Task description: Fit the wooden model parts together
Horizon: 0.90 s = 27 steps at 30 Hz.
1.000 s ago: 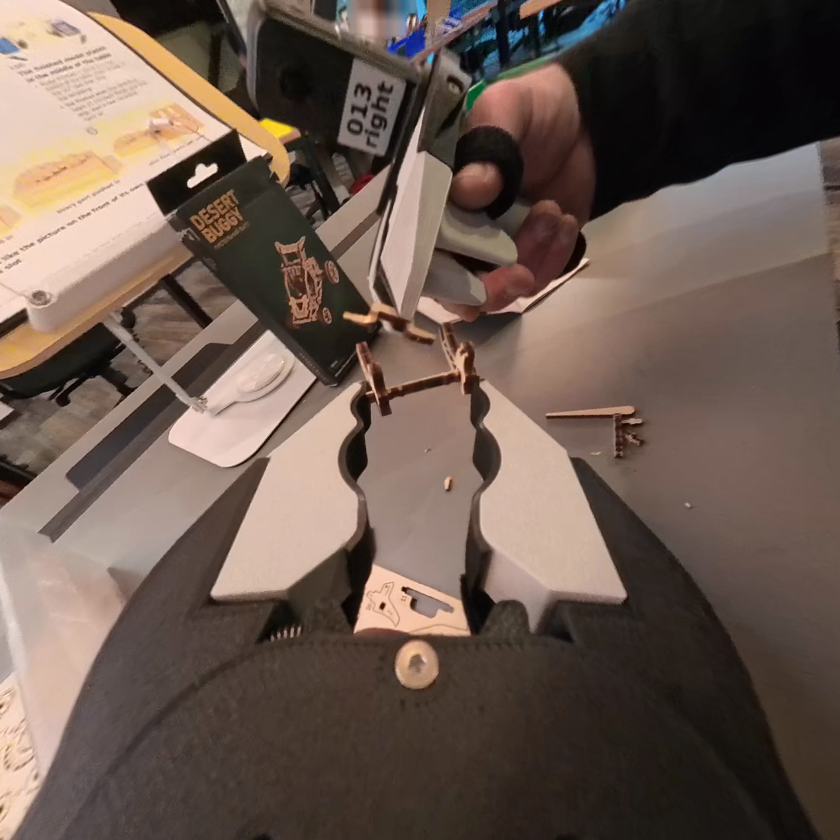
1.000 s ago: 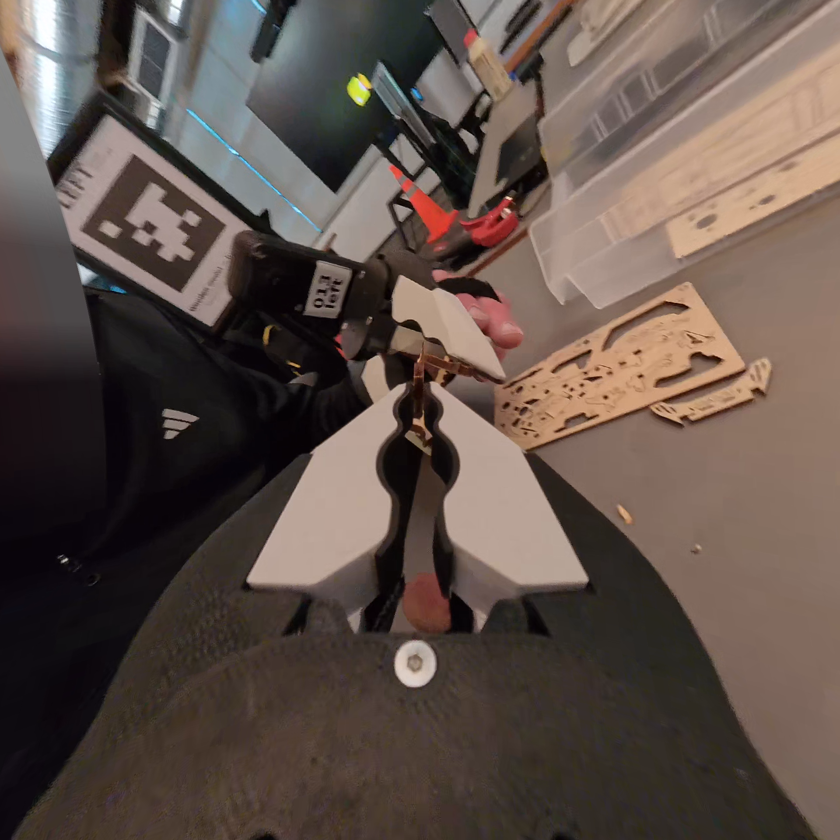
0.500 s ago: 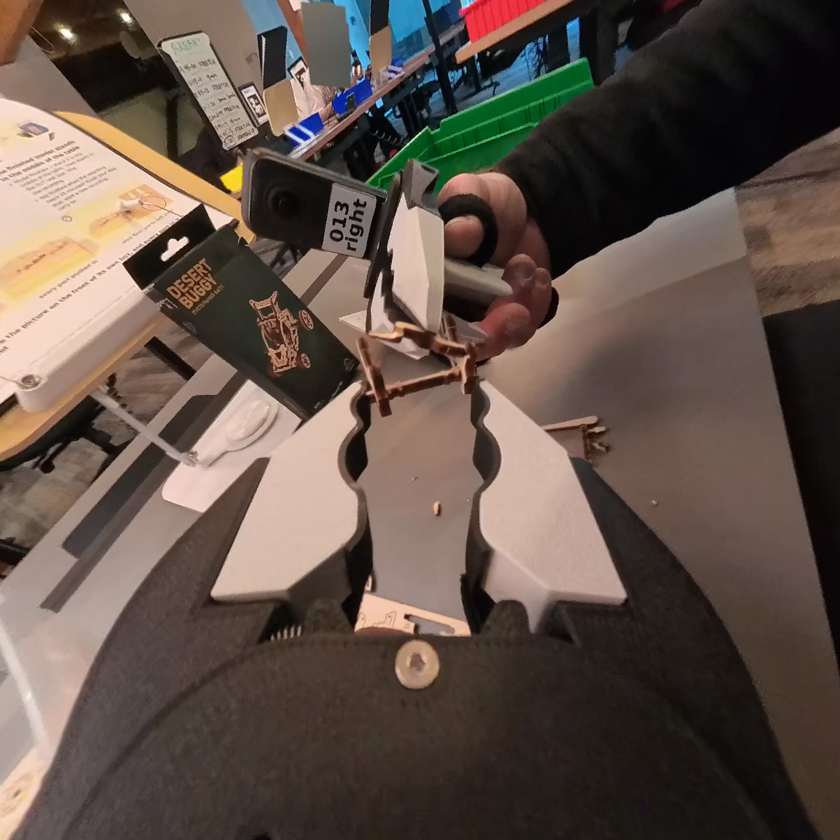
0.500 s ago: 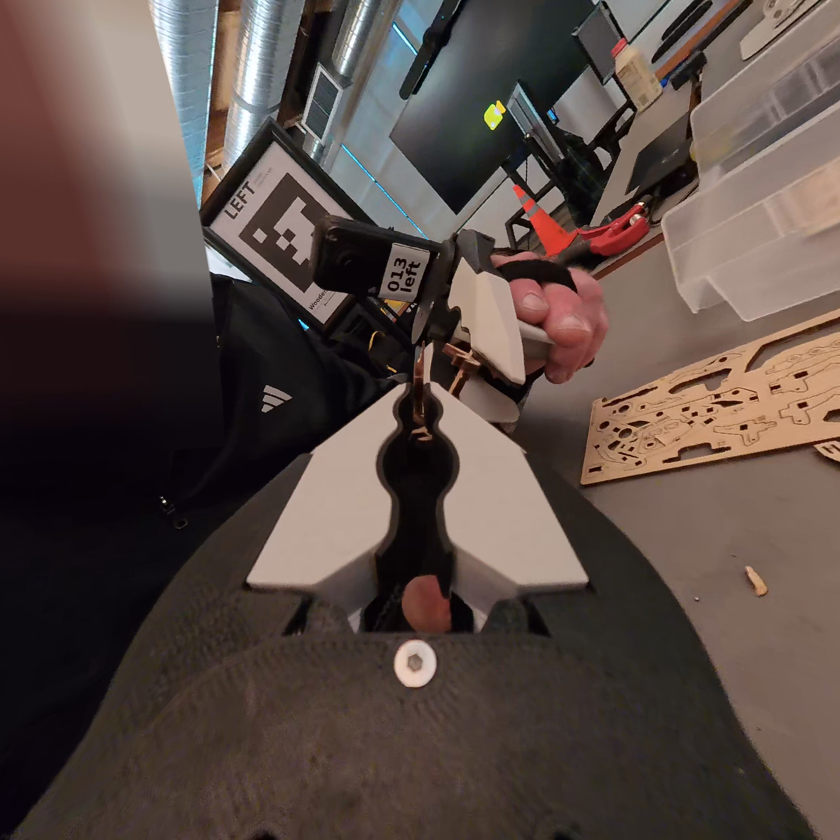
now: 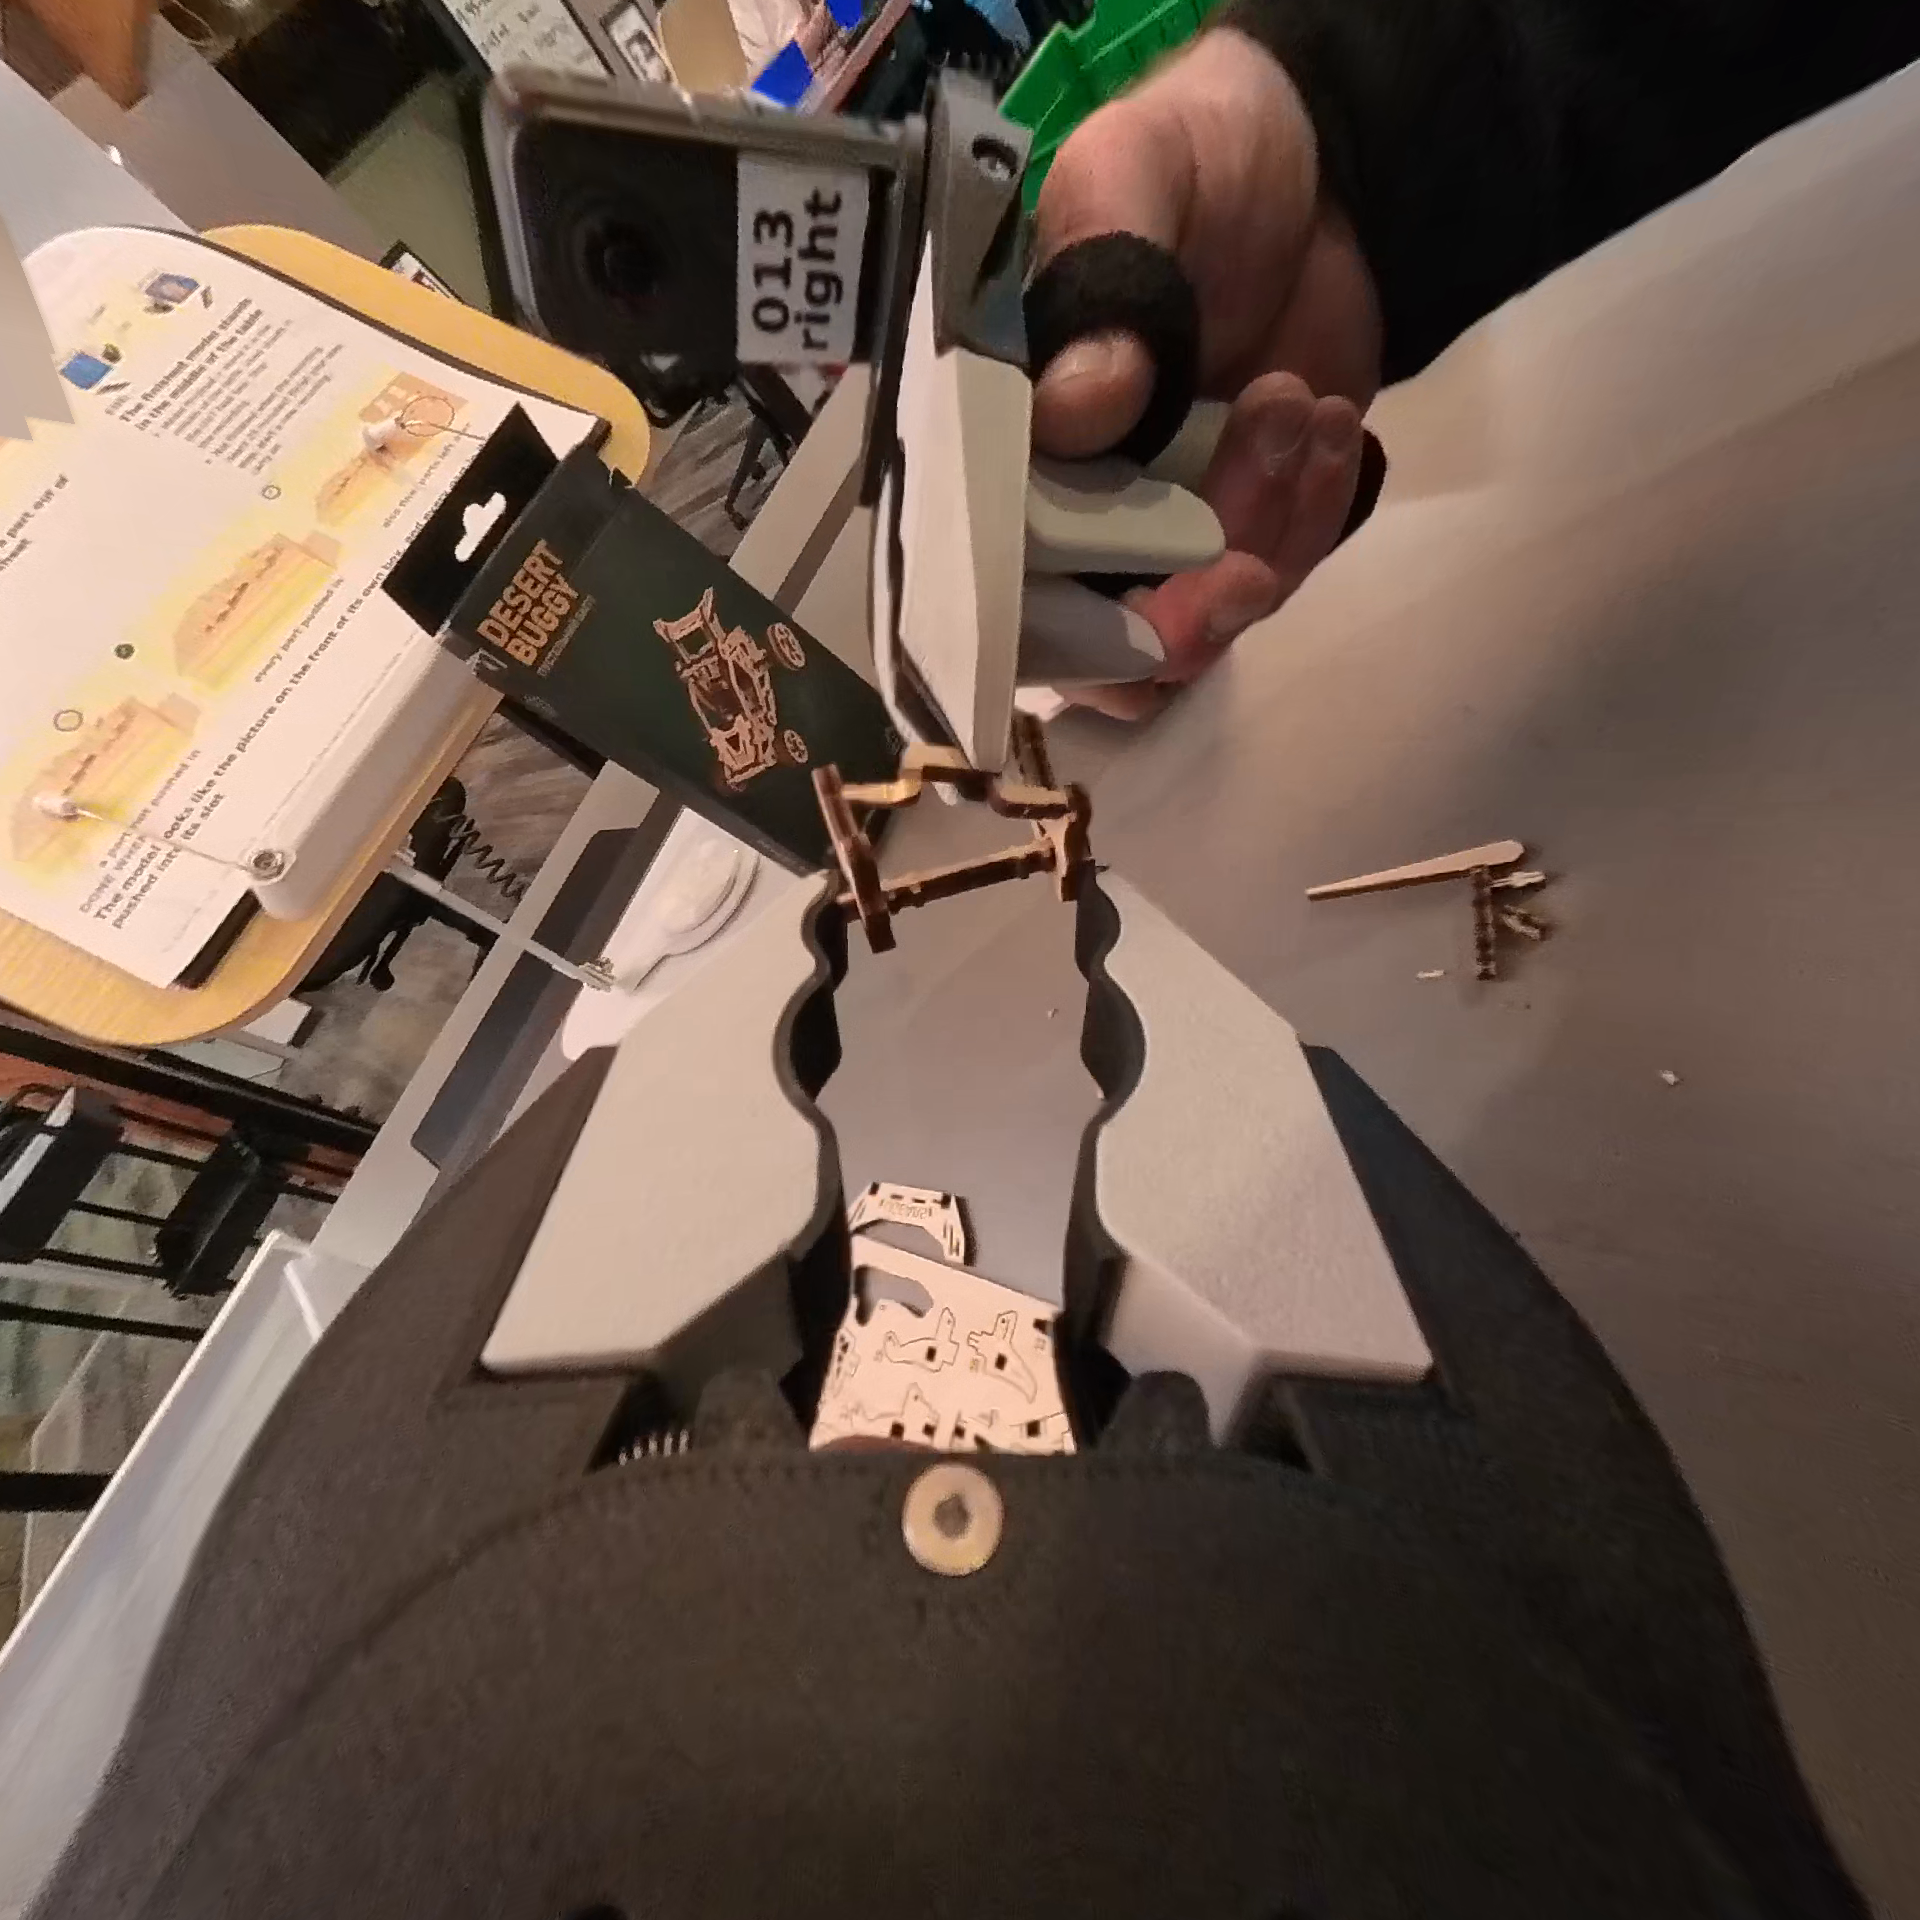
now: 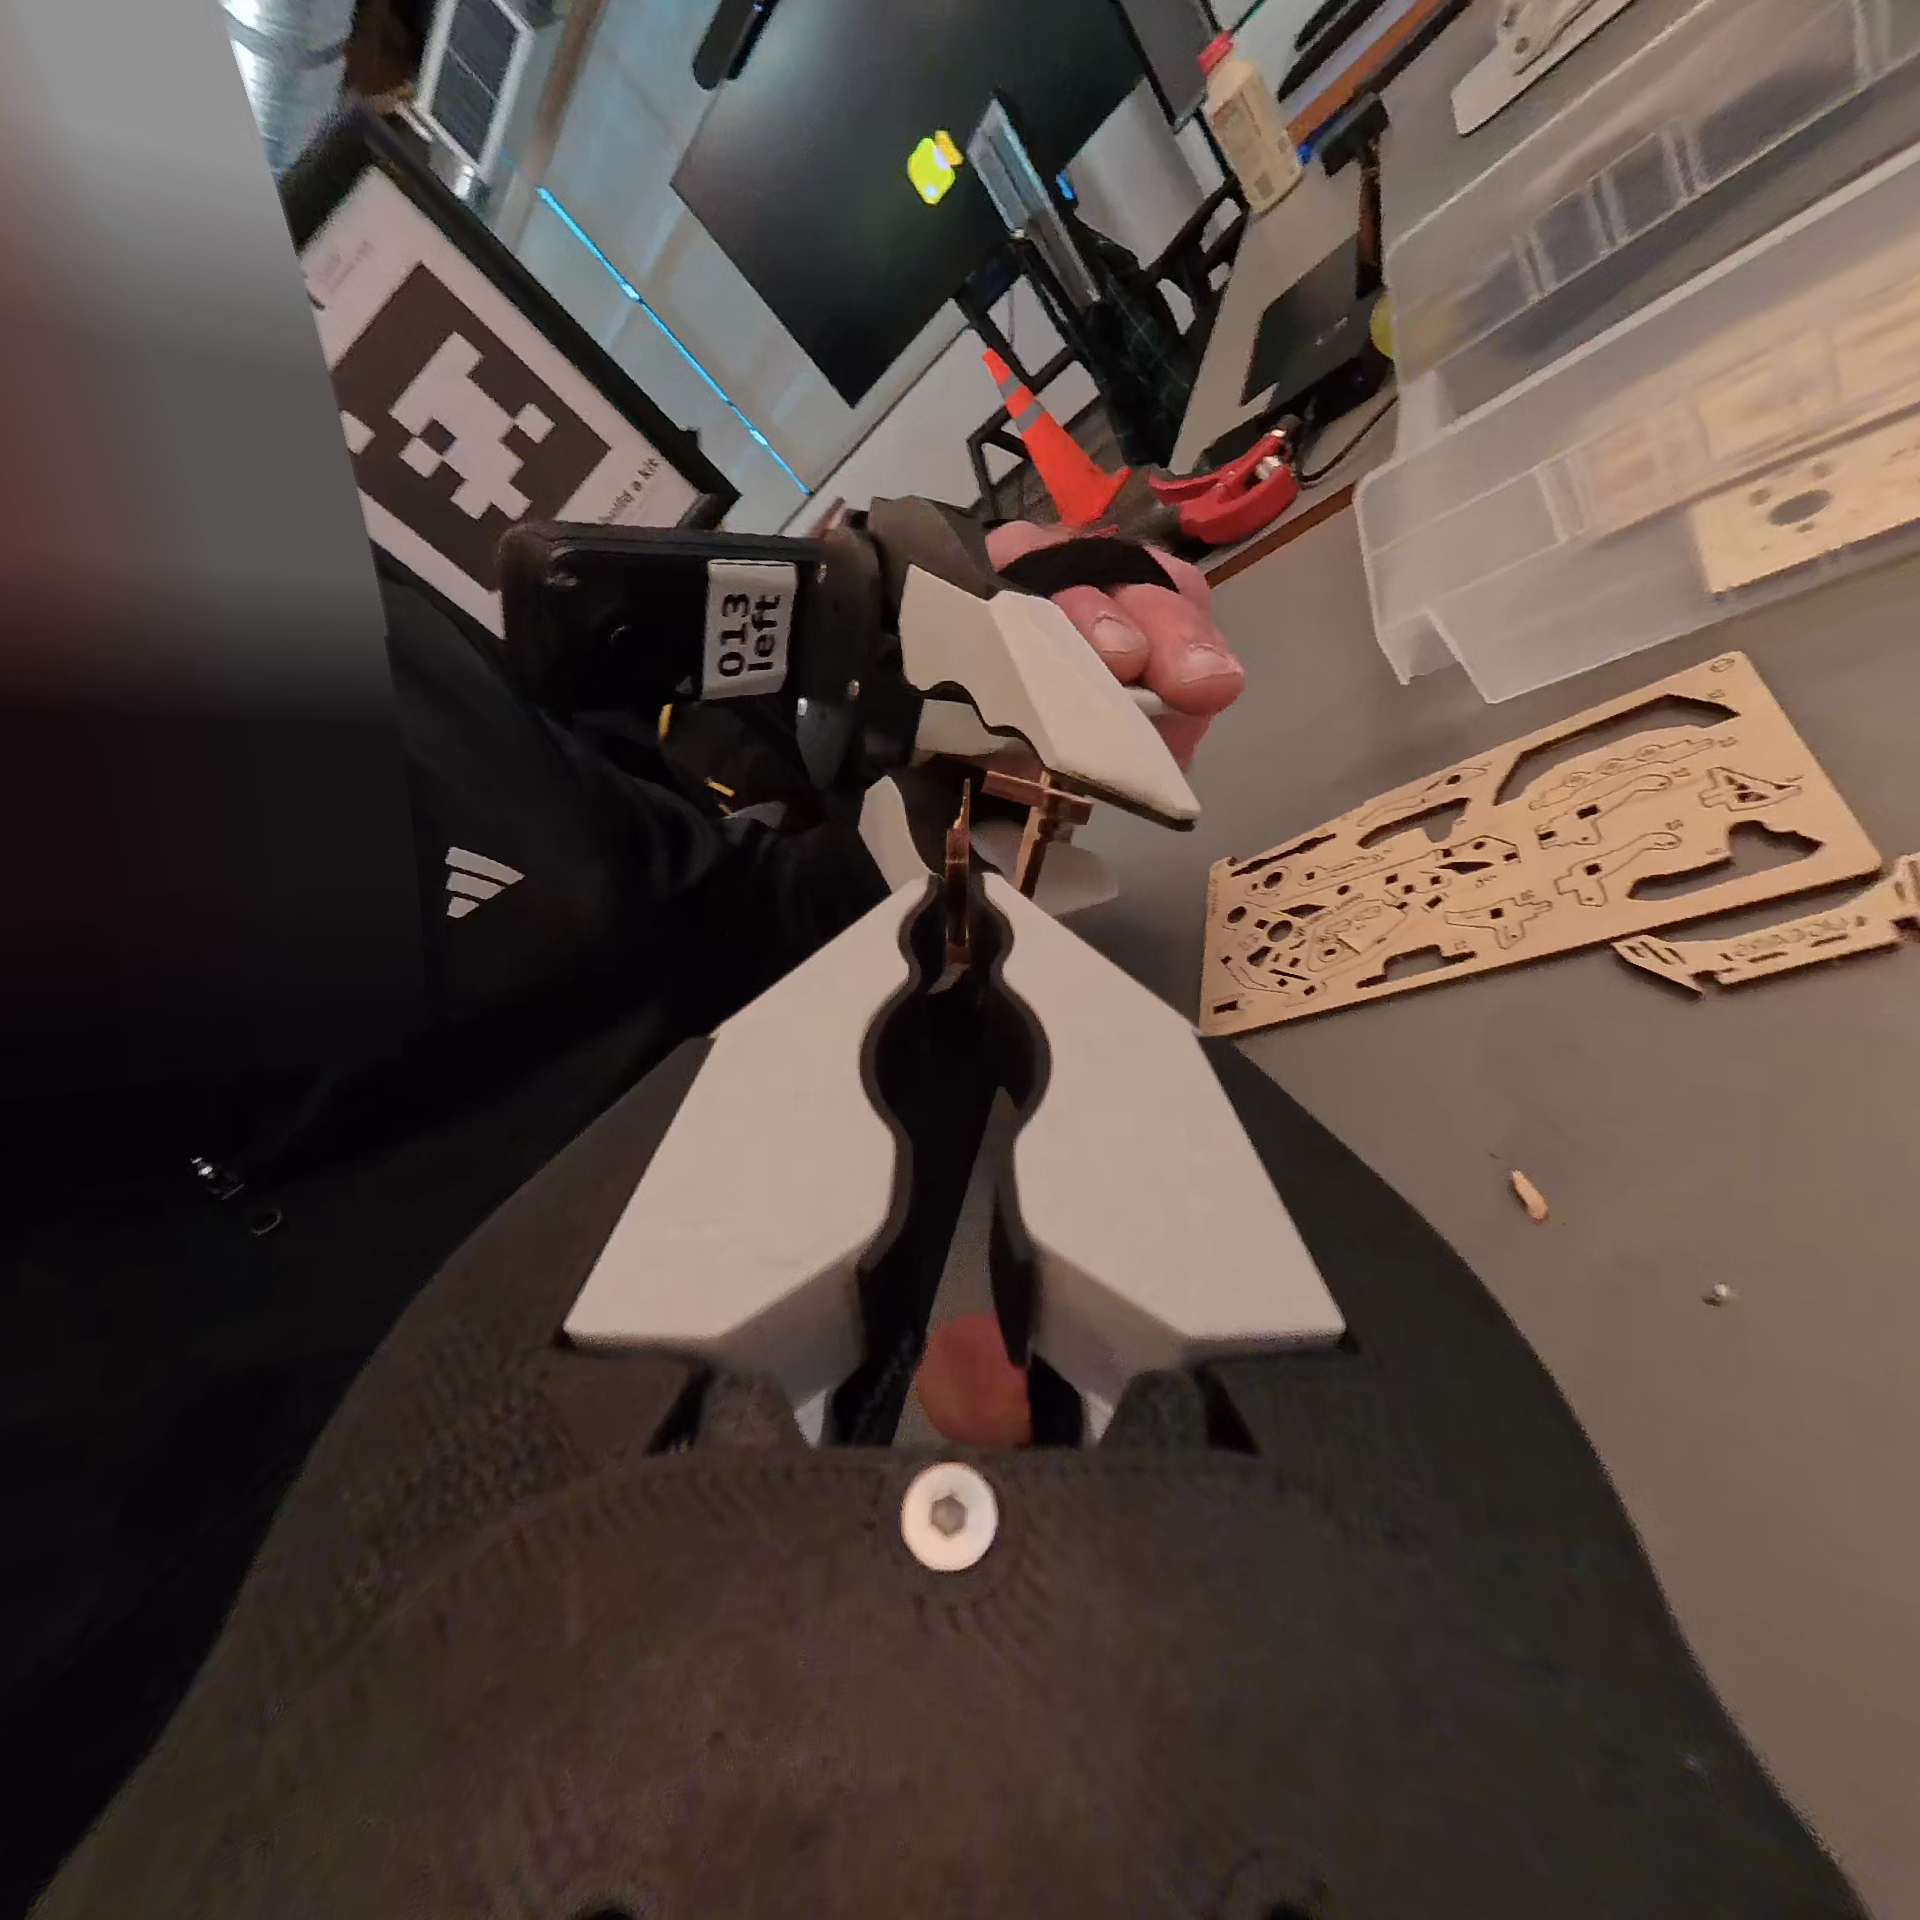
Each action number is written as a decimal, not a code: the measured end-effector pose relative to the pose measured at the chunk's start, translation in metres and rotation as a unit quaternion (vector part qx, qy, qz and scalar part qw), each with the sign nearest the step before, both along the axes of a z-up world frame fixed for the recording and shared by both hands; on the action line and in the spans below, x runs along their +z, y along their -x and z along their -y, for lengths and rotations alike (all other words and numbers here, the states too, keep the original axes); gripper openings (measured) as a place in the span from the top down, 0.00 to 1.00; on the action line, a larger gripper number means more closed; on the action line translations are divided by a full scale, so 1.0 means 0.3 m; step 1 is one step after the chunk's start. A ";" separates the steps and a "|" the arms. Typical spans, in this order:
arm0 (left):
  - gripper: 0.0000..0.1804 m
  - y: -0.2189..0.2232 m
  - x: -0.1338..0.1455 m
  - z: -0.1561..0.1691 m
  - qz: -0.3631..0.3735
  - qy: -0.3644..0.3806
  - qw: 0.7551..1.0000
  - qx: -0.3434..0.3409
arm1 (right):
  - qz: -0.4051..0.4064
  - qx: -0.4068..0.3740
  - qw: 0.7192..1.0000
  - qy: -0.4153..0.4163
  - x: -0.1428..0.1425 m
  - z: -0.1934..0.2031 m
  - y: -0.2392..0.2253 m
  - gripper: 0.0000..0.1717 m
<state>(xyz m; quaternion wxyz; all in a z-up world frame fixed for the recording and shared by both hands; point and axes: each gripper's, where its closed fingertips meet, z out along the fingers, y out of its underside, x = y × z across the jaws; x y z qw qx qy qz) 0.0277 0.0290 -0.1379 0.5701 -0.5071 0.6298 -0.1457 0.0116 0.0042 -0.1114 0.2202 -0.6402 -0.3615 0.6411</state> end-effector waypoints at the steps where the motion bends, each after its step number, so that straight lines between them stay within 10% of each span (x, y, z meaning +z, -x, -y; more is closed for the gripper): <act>1: 0.76 0.001 -0.002 -0.003 -0.004 -0.005 1.000 0.003 | 0.009 -0.004 1.000 -0.006 -0.003 -0.003 -0.002 1.00; 27: 0.77 0.004 -0.017 -0.018 -0.038 -0.028 0.999 0.026 | 0.097 -0.009 0.994 -0.055 -0.035 -0.014 -0.017 1.00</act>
